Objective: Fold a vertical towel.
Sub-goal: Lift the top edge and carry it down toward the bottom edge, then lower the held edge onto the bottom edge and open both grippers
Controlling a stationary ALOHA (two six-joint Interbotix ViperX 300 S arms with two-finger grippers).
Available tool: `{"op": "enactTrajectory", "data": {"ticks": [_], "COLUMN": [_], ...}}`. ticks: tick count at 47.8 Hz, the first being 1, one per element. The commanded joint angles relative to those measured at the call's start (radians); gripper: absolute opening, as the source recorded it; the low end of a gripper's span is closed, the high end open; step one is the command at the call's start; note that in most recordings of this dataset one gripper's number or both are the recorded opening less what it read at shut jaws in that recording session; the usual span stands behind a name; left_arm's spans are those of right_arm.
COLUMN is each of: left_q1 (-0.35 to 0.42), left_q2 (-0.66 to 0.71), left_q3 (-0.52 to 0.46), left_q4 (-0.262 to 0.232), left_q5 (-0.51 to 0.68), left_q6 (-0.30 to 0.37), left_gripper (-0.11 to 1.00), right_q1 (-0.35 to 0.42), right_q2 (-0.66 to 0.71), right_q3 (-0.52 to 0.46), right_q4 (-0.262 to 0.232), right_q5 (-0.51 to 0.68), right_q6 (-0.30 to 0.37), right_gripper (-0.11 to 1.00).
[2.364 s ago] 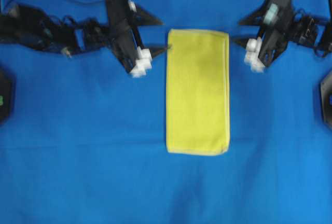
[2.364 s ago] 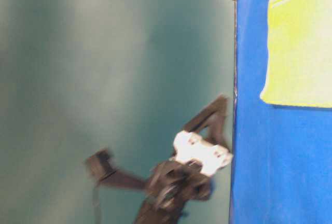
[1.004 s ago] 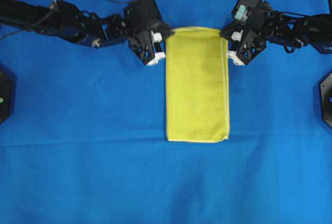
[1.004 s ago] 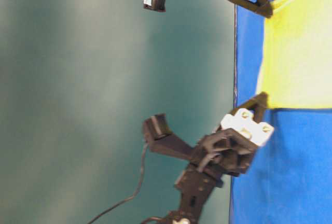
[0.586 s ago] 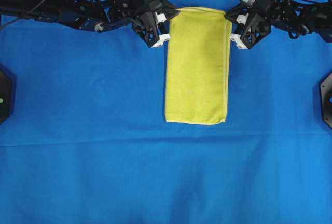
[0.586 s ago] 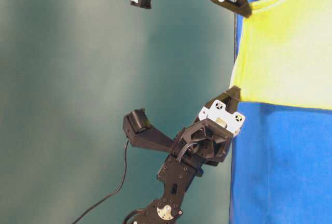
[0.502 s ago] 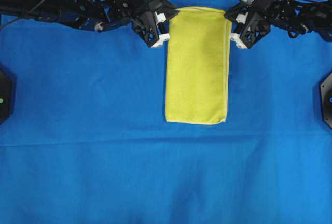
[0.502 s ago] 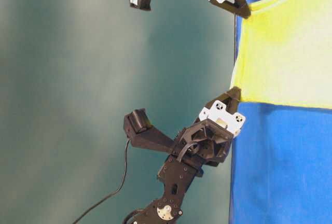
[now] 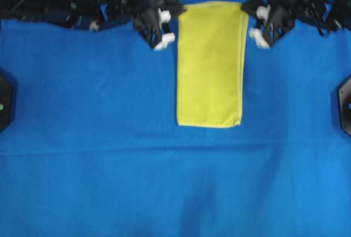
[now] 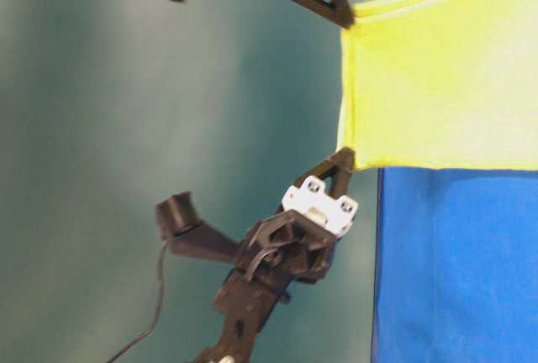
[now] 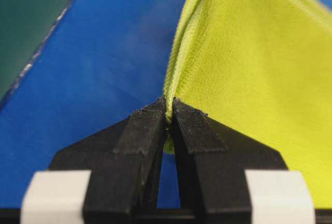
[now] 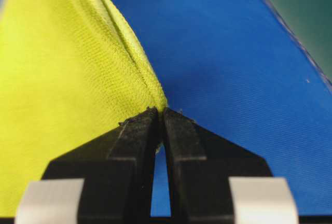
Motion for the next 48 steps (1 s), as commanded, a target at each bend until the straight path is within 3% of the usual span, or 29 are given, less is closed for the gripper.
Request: {"op": "enactTrajectory", "data": {"ticks": [1, 12, 21, 28, 38, 48], "left_q1": [-0.018, -0.097, -0.192, -0.253, -0.311, -0.359], "left_q2": [-0.071, -0.138, -0.143, -0.140, -0.107, -0.025], "left_q3": [0.011, 0.074, 0.100, 0.118, 0.149, 0.147], "left_q4": [0.000, 0.000, 0.000, 0.000, 0.000, 0.000], "left_q5": [0.017, 0.034, 0.061, 0.086, 0.078, -0.006], "left_q6": [0.003, -0.009, -0.025, -0.037, -0.110, -0.160], "left_gripper": [0.04, 0.04, 0.04, 0.04, 0.04, 0.04], "right_q1": [0.025, 0.143, 0.244, 0.305, 0.396, 0.460], "right_q2": [-0.081, -0.222, -0.250, -0.204, -0.078, 0.011], "right_q3": [0.012, 0.100, 0.126, 0.138, 0.138, 0.124], "right_q4": [0.002, 0.028, 0.032, 0.032, 0.032, 0.032], "right_q5": [0.026, 0.057, 0.121, 0.120, 0.080, 0.046], "right_q6": [0.005, 0.025, 0.072, 0.132, 0.218, 0.265], "right_gripper": [0.06, 0.06, 0.06, 0.06, 0.06, 0.06]}}
